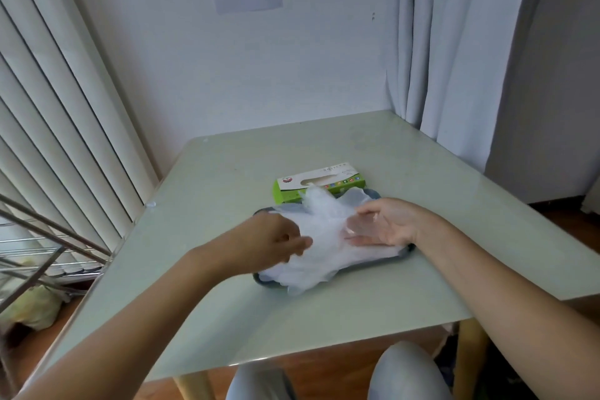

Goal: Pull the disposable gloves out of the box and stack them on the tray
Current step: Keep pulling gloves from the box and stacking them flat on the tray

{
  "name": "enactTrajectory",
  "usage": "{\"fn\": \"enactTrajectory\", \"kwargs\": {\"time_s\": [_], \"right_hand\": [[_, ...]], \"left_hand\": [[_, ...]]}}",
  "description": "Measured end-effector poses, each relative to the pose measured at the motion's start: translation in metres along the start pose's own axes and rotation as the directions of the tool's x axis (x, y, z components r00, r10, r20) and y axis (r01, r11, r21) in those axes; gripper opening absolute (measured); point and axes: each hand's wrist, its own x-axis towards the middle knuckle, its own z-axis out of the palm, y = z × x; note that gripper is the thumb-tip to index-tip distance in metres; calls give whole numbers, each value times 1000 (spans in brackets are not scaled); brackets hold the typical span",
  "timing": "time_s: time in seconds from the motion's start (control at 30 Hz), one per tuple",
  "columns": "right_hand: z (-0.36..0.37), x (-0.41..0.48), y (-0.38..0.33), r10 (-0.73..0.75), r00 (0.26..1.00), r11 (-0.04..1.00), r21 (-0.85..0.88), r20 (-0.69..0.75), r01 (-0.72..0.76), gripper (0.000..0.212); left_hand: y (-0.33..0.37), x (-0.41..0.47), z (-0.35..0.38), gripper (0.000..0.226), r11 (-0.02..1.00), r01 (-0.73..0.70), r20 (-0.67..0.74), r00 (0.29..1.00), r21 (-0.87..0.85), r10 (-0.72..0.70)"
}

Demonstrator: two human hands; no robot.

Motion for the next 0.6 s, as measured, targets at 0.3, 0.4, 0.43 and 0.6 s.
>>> {"fn": "enactTrajectory", "kwargs": {"time_s": [0.3, 0.4, 0.43, 0.6], "right_hand": [[-9, 0, -6, 93, 995, 976, -194, -23, -95, 22], [-6, 0, -5, 37, 999, 973, -226, -33, -44, 21], [-6, 0, -5, 21, 999, 971, -237, -38, -29, 21], [-6, 1, 2, 33, 999, 986, -161, -43, -40, 29]], "left_hand": [[-4, 27, 18, 26, 995, -93, -198, 976, -20, 87], [2, 36, 31, 33, 991, -130, -238, 962, 40, 136], [3, 39, 35, 35, 991, -126, -234, 963, 52, 135], [8, 48, 47, 47, 991, -72, -34, 997, 112, 76]]}}
